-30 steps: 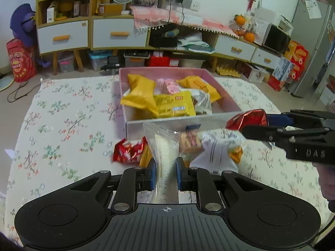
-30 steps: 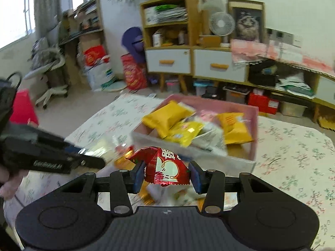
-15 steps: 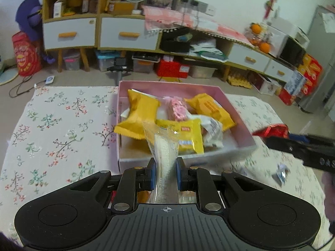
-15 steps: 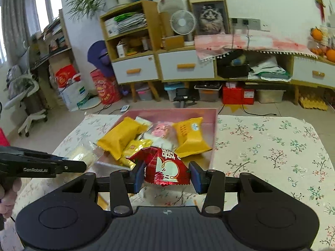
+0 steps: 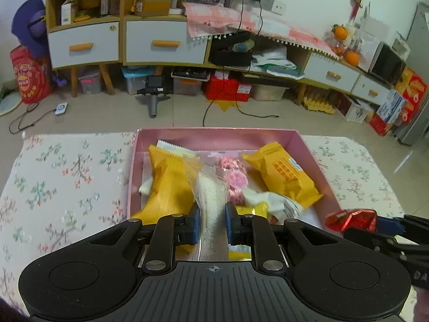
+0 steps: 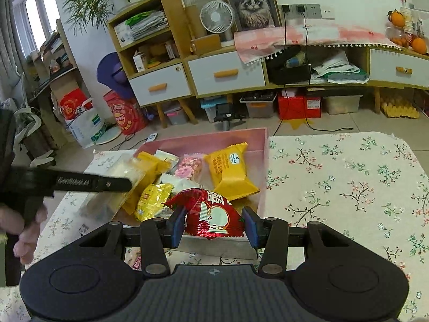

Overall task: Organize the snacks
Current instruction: 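Carry both held snacks into the pink box and open both tools, then withdraw both tools from the box toward the remaining snacks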

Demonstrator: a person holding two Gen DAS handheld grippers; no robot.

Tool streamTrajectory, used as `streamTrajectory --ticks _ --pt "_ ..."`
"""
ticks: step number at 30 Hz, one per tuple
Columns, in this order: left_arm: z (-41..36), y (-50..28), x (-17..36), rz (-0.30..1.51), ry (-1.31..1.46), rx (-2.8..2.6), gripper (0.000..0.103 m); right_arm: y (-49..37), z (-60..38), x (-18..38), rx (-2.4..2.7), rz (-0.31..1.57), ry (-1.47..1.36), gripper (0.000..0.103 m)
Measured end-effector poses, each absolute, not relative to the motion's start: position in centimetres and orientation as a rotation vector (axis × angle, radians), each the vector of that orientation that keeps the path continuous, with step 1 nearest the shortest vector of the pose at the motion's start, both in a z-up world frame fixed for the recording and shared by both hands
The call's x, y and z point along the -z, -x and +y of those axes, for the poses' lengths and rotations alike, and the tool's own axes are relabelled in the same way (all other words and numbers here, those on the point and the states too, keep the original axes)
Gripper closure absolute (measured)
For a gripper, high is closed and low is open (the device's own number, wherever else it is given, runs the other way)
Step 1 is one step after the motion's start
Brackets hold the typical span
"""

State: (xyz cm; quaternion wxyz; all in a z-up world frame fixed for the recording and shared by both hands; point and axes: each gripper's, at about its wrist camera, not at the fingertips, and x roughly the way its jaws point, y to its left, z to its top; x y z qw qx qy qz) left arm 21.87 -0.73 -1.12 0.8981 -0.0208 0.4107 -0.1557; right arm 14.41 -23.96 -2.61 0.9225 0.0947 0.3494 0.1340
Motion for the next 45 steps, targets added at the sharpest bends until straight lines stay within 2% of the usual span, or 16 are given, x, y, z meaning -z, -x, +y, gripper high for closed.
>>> streamTrajectory --ticks 18,23,27,33,37,39,41,45 --pt "-2.6 -27.0 2.9 0.885 -0.012 0.301 0.087 -15.7 -24.5 3.2 -0.269 0.735 -0.23 0.087" --pt "-3.1 -26.6 3.5 0.822 -0.047 0.294 0.082 -15.7 -24.6 2.8 -0.289 0.728 -0.25 0.077" --pt "-2.6 -25.5 3.0 0.788 -0.02 0.338 0.052 -15.3 -24.8 2.2 -0.285 0.705 -0.251 0.067" --pt "-2.1 -23.5 1.6 0.76 -0.043 0.356 0.024 -15.2 -25.1 1.8 -0.251 0.703 -0.26 0.05" --pt "-1.2 -21.2 0.8 0.747 -0.042 0.386 0.013 -14.4 -24.8 1.2 -0.25 0.689 -0.234 0.038" --pt "-0.9 -20.1 0.7 0.751 -0.052 0.39 0.012 -14.0 -24.4 0.9 -0.257 0.686 -0.211 0.037" --pt "-0.6 -18.9 0.5 0.761 -0.067 0.388 0.011 -13.4 -24.2 0.7 -0.26 0.677 -0.198 0.031" --pt "0.1 -16.4 0.2 0.771 -0.091 0.384 0.006 -12.4 -23.4 0.3 -0.272 0.673 -0.154 0.029"
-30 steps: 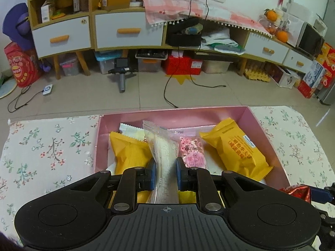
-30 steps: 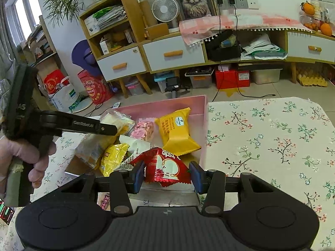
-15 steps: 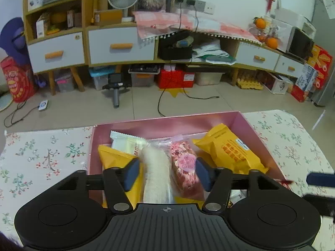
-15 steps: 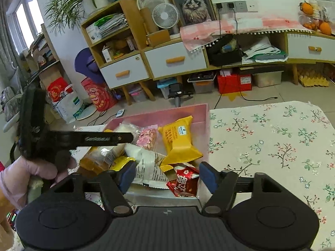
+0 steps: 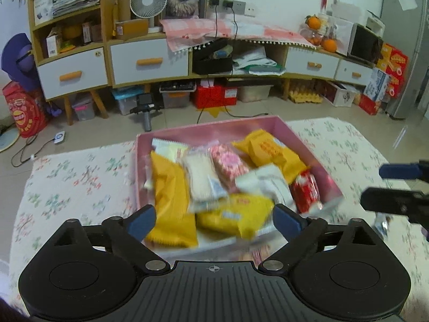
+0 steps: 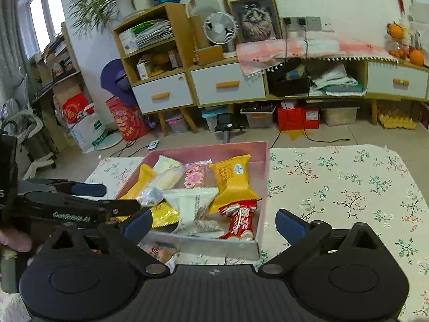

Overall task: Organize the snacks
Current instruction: 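Withdraw both tools from the box toward the remaining snacks, then grasp the gold-wrapped bar with the left tool while the right tool reaches the white paper snack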

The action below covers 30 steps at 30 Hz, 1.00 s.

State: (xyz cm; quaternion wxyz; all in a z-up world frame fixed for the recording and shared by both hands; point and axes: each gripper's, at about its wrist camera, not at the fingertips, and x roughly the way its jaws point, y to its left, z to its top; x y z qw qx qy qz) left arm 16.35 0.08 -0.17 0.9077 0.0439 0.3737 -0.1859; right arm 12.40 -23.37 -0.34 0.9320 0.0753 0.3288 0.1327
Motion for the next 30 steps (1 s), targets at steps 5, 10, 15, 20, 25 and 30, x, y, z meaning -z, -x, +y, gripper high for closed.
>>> streamTrajectory --ticks 5,10,15,20,25,30 --pt "1.0 -13.5 0.4 0.817 -0.105 0.344 0.006 -11.0 -22.4 0.3 -0.278 0.676 -0.113 0.027" --pt "1.8 -11.0 1.6 0.833 -0.129 0.36 0.005 -10.1 -21.3 0.5 -0.29 0.695 -0.118 0.027" --pt "2.9 -9.8 3.5 0.842 -0.149 0.395 0.005 -8.8 -20.1 1.0 -0.287 0.704 -0.102 0.027" --pt "3.7 -9.2 5.4 0.855 -0.14 0.423 0.005 -7.9 -18.8 2.2 -0.296 0.722 -0.024 0.027" --pt "3.8 -8.8 6.3 0.838 -0.205 0.483 0.006 -8.0 -17.4 3.1 -0.307 0.752 0.005 0.027" --pt "3.0 -8.7 6.1 0.714 -0.35 0.623 0.007 -8.6 -16.4 3.6 -0.29 0.773 0.001 0.028"
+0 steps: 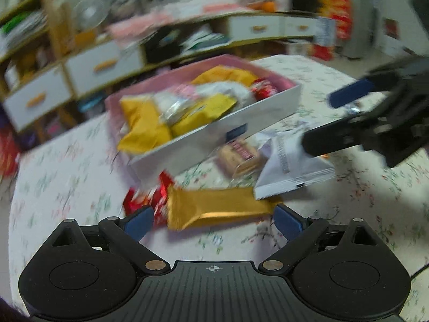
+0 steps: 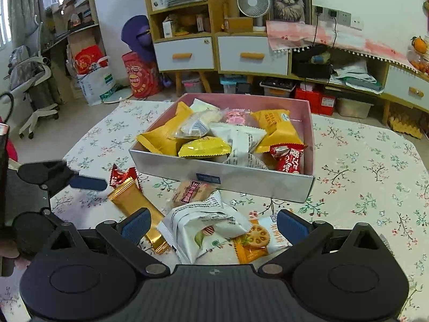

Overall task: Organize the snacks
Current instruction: 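Grasp the gold-wrapped bar with the left tool while the right tool reaches the white paper snack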

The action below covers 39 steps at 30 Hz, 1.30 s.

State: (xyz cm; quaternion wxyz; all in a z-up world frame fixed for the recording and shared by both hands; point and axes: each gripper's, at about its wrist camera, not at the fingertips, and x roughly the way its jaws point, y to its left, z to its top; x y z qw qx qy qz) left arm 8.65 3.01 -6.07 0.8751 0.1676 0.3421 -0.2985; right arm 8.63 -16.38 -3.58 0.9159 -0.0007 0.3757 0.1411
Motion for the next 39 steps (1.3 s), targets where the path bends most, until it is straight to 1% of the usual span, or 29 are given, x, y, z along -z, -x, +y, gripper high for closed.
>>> streamTrajectory --ticks 5,7,8,9,10,11,12,13,14,16,19,22,27,29,31,35,38,39 --pt "1.9 -9.0 5.2 0.647 -0.392 0.758 0.007 -9.4 -15.8 3.9 -0.284 0.78 -0.008 0.029" --pt "1.2 -9.3 5.1 0.647 -0.408 0.785 0.011 -9.7 -15.6 4.0 -0.285 0.782 -0.006 0.031" --pt "0.7 -9.6 5.3 0.658 -0.415 0.794 0.014 -9.9 -15.5 4.1 -0.29 0.785 -0.004 0.035" --pt "0.4 -9.9 5.6 0.677 -0.418 0.795 0.022 -10.0 -15.5 4.2 -0.294 0.787 -0.002 0.038" --pt "0.2 -10.2 5.9 0.704 -0.418 0.794 0.035 -10.2 -15.5 4.3 -0.296 0.79 0.002 0.045" --pt "-0.1 -10.4 6.3 0.74 -0.42 0.799 0.04 -10.3 -15.5 4.4 -0.296 0.794 0.003 0.053" --pt "-0.2 -10.5 6.6 0.755 -0.428 0.802 0.047 -10.4 -15.6 4.5 -0.295 0.802 0.001 0.057" --pt "-0.4 -10.4 7.0 0.77 -0.449 0.8 0.05 -10.5 -15.7 4.6 -0.294 0.811 0.0 0.064" --pt "-0.4 -10.2 7.2 0.771 -0.453 0.805 0.05 -10.5 -15.9 4.7 -0.293 0.818 0.0 0.072" --pt "-0.1 -10.0 7.1 0.787 -0.45 0.81 0.053 -10.5 -16.4 4.8 -0.317 0.824 -0.012 0.076" --pt "0.4 -9.7 6.9 0.811 -0.443 0.806 0.055 -10.2 -16.9 4.7 -0.335 0.829 0.001 0.077" --pt "0.9 -9.3 7.0 0.847 -0.424 0.809 0.055 -9.8 -17.6 4.6 -0.344 0.845 0.036 0.079" --pt "2.0 -8.1 6.9 0.873 -0.407 0.808 0.055 -9.2 -18.9 4.3 -0.334 0.859 0.045 0.075" --pt "2.1 -7.8 6.9 0.878 -0.405 0.795 0.054 -9.0 -19.1 4.0 -0.348 0.849 0.042 0.065" --pt "2.3 -7.5 6.8 0.887 -0.391 0.773 0.053 -8.9 -18.8 4.0 -0.363 0.846 0.05 0.06" --pt "2.4 -7.1 6.9 0.907 -0.359 0.721 0.054 -8.7 -18.1 3.9 -0.359 0.885 0.112 0.066" --pt "2.4 -6.8 6.8 0.911 -0.357 0.682 0.055 -8.2 -18.1 3.3 -0.37 0.909 0.098 0.066" --pt "2.3 -6.7 6.8 0.911 -0.358 0.674 0.059 -8.0 -18.2 3.1 -0.38 0.912 0.087 0.066"
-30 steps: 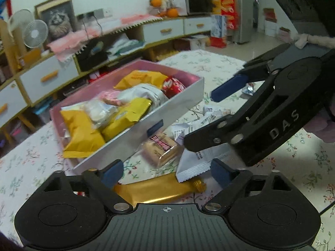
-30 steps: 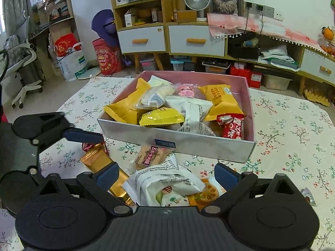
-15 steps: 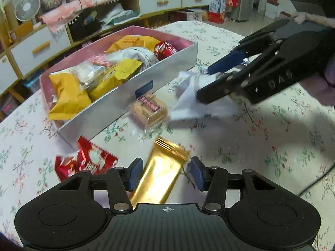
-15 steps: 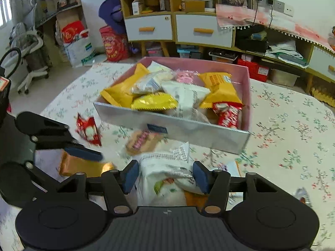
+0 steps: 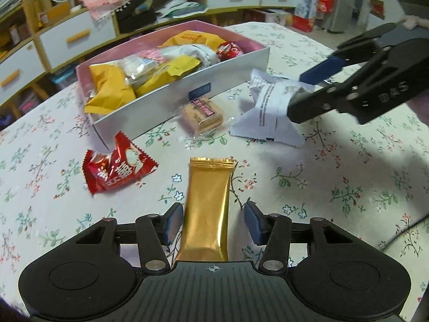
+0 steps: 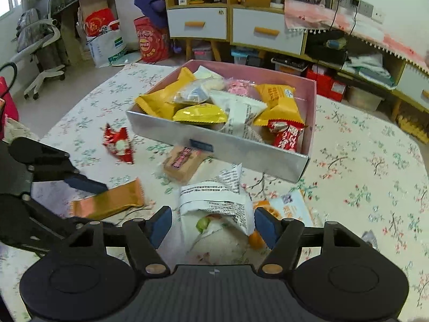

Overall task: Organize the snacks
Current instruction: 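Grasp the gold-wrapped bar with the left tool while the right tool reaches the white paper snack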

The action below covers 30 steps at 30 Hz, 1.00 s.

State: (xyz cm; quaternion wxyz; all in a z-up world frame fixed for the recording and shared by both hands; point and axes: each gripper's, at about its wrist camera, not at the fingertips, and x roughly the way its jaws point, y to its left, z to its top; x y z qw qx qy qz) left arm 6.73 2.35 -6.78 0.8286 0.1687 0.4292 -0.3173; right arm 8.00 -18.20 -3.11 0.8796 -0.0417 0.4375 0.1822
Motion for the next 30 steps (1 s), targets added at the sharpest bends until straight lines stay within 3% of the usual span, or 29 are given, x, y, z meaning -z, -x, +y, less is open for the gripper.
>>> streamTrajectory --ticks 4,6,13,18,23,30 --pt "2.4 -6.7 6.7 0.915 -0.34 0.626 0.07 -7.9 -18.0 3.3 -0.375 0.964 0.078 0.074" --pt "2.7 -7.0 6.7 0.92 -0.32 0.596 0.07 -8.2 -17.8 3.8 -0.381 1.002 0.068 0.082" --pt "3.9 -7.7 6.7 0.941 -0.243 0.524 0.071 -7.5 -16.9 3.3 -0.484 1.01 0.051 0.084" --pt "3.9 -7.6 6.7 0.942 -0.239 0.514 0.07 -7.8 -17.2 3.3 -0.408 0.982 0.142 0.079" --pt "3.6 -7.7 6.7 0.94 -0.244 0.511 0.069 -8.1 -16.6 3.5 -0.445 0.881 0.324 0.061" --pt "3.6 -7.6 6.7 0.955 -0.231 0.515 0.065 -9.4 -15.3 3.8 -0.567 0.795 0.415 0.052"
